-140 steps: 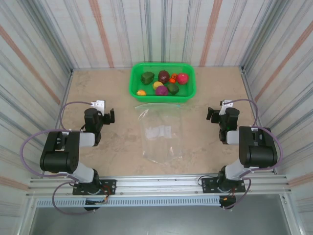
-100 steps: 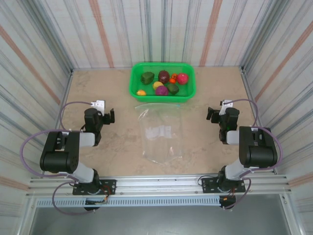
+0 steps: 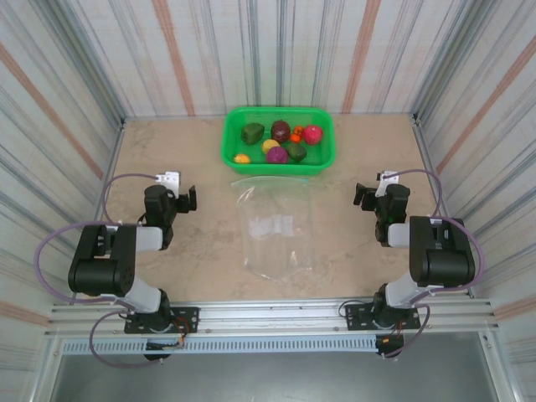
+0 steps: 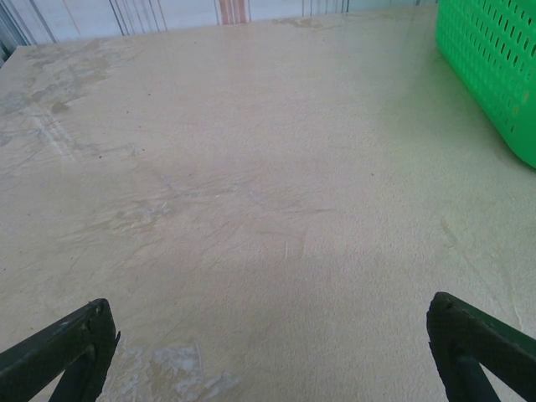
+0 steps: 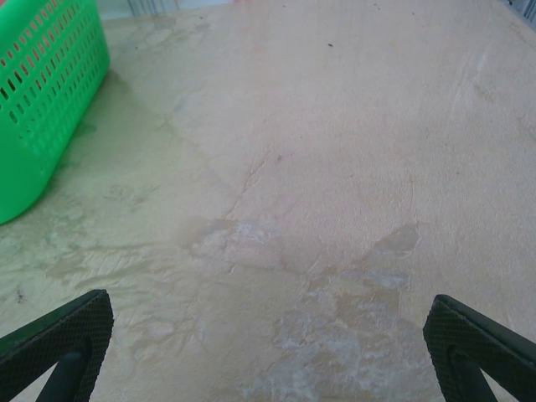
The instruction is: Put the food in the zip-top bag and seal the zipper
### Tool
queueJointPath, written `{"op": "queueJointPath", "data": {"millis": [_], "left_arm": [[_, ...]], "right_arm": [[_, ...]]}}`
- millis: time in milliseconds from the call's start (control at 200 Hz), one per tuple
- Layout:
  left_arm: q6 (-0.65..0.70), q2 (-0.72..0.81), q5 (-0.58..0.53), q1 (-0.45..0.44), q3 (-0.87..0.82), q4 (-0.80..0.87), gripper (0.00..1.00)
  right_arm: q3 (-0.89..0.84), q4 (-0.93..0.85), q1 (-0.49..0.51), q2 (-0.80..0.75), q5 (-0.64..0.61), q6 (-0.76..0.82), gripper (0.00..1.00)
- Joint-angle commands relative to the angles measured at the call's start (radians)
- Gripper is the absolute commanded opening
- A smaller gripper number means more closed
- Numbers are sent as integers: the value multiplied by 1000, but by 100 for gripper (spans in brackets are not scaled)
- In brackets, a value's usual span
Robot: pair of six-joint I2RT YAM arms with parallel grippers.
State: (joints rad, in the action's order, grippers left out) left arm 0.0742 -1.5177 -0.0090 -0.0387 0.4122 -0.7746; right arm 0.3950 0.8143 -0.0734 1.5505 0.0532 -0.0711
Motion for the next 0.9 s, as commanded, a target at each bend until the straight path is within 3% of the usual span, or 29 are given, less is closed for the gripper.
{"op": "queueJointPath", "data": {"millis": [0, 401, 496, 546, 611, 736, 897], "left_arm": [[-1, 10, 9, 11, -1, -14, 99], [-2, 12, 10, 11, -4, -17, 99], [2, 70, -138, -35, 12, 32, 99], [18, 147, -153, -57, 27, 132, 99], [60, 236, -150, -91, 33, 181, 99], [99, 429, -152, -194, 33, 199, 99], [12, 674, -104, -451, 153, 540, 99]], "right_arm": [[16, -7, 0, 1, 6, -15, 99], [5, 7, 0, -6, 33, -10, 99], [5, -9, 8, -35, 101, 33, 99], [35, -123, 28, -99, 95, 57, 99], [94, -301, 90, -205, 5, 89, 99], [156, -409, 244, -389, -87, 70, 99], [205, -594, 531, -623, -141, 95, 99]]}}
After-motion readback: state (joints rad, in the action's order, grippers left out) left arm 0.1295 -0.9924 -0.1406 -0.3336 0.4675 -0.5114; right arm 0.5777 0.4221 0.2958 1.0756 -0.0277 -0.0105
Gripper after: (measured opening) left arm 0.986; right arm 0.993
